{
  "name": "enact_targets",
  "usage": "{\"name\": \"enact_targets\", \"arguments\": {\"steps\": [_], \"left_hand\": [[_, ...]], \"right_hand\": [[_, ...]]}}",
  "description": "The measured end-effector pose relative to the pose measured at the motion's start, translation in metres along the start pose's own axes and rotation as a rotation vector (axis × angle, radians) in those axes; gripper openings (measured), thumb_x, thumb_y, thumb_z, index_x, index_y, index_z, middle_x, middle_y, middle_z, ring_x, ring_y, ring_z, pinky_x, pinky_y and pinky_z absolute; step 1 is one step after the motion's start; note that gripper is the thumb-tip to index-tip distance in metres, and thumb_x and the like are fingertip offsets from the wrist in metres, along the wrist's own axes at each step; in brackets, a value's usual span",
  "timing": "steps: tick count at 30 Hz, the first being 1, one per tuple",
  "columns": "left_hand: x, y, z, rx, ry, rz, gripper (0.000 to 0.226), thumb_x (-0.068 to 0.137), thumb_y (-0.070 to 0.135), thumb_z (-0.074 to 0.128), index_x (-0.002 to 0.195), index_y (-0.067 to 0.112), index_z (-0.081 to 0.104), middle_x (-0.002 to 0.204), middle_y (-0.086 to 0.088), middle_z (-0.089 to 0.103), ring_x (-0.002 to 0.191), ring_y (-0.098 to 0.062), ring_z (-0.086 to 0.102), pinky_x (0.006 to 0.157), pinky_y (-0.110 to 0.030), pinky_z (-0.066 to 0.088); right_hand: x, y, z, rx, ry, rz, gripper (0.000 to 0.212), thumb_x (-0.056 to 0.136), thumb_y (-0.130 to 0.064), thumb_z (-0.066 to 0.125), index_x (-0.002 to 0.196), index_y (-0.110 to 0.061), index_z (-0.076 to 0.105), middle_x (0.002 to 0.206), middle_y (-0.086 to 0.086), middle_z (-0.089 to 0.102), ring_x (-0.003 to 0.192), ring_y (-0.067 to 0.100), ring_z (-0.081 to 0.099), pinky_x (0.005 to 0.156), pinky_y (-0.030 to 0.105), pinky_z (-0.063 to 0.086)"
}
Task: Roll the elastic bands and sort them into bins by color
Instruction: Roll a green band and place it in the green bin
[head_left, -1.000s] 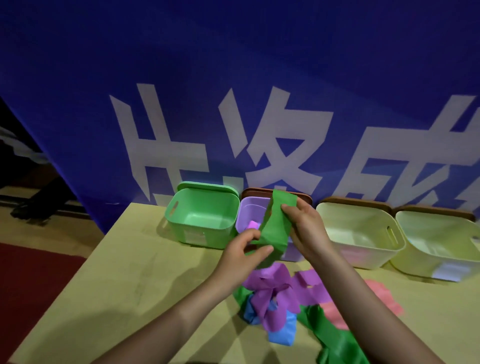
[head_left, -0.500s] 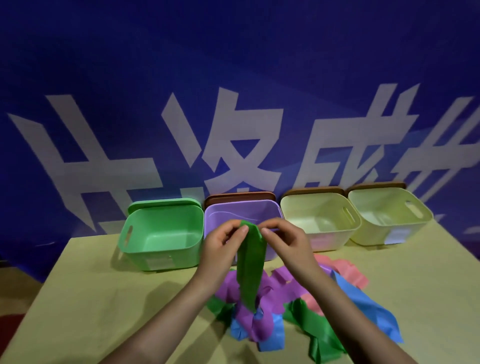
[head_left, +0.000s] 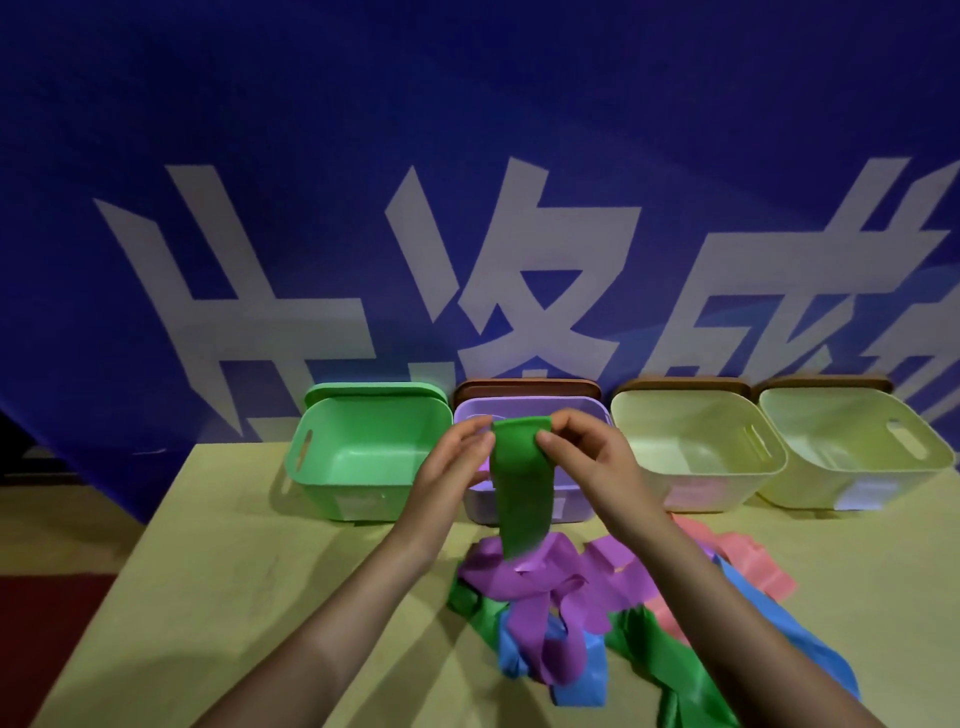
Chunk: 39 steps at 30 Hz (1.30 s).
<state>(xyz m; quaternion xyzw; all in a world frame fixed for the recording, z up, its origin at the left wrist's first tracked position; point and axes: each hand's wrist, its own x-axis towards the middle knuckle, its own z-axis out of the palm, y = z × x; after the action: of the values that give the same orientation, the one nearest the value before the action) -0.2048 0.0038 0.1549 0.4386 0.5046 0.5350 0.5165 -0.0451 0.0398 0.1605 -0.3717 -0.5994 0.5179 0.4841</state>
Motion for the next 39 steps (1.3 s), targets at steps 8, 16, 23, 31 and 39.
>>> {"name": "enact_targets", "arguments": {"steps": [8,16,23,31,39], "left_hand": [[-0.01,0.011,0.02,0.008,0.055,0.12,0.027,0.093,0.01,0.054,0.066,0.012,0.058,0.057,0.011,0.053,0.056,-0.002,0.048,0.056,-0.016,0.039],[-0.005,0.018,0.046,-0.262,0.142,-0.018,0.028,0.097,0.02,0.048,0.088,0.01,0.073,0.091,-0.021,0.07,0.083,-0.026,0.064,0.077,-0.035,0.049],[0.002,0.03,0.052,-0.383,-0.033,-0.105,0.037,0.098,0.028,0.038,0.114,0.006,0.063,0.113,-0.017,0.068,0.106,-0.026,0.065,0.091,-0.035,0.051],[0.009,0.037,0.028,-0.699,0.076,-0.129,0.04,0.101,0.037,0.033,0.107,0.012,0.064,0.102,-0.009,0.073,0.095,-0.023,0.067,0.089,-0.039,0.048],[0.024,0.025,-0.023,-0.923,0.287,-0.14,0.03,0.099,0.036,0.044,0.114,0.018,0.062,0.107,0.0,0.071,0.103,-0.018,0.064,0.087,-0.037,0.05]], "right_hand": [[0.007,-0.001,0.002,0.021,0.015,0.007,0.013,0.083,0.003,0.067,0.072,0.001,0.059,0.06,0.005,0.055,0.06,0.013,0.051,0.058,0.02,0.045],[-0.01,0.007,-0.018,0.12,0.036,0.024,0.03,0.08,-0.039,0.063,0.077,-0.009,0.059,0.074,0.002,0.058,0.073,0.017,0.053,0.07,0.027,0.047],[-0.011,0.014,-0.02,0.101,-0.027,0.094,0.017,0.087,-0.019,0.068,0.103,-0.013,0.066,0.095,0.0,0.071,0.09,0.011,0.065,0.082,0.024,0.052],[-0.009,0.022,-0.014,0.085,-0.151,0.261,0.008,0.084,0.002,0.066,0.09,-0.003,0.067,0.064,-0.008,0.068,0.056,0.0,0.058,0.056,0.013,0.045],[-0.033,0.052,-0.02,-0.008,-0.289,0.495,0.01,0.078,-0.013,0.075,0.069,-0.016,0.072,0.062,-0.006,0.064,0.054,0.003,0.053,0.056,0.016,0.041]]}}
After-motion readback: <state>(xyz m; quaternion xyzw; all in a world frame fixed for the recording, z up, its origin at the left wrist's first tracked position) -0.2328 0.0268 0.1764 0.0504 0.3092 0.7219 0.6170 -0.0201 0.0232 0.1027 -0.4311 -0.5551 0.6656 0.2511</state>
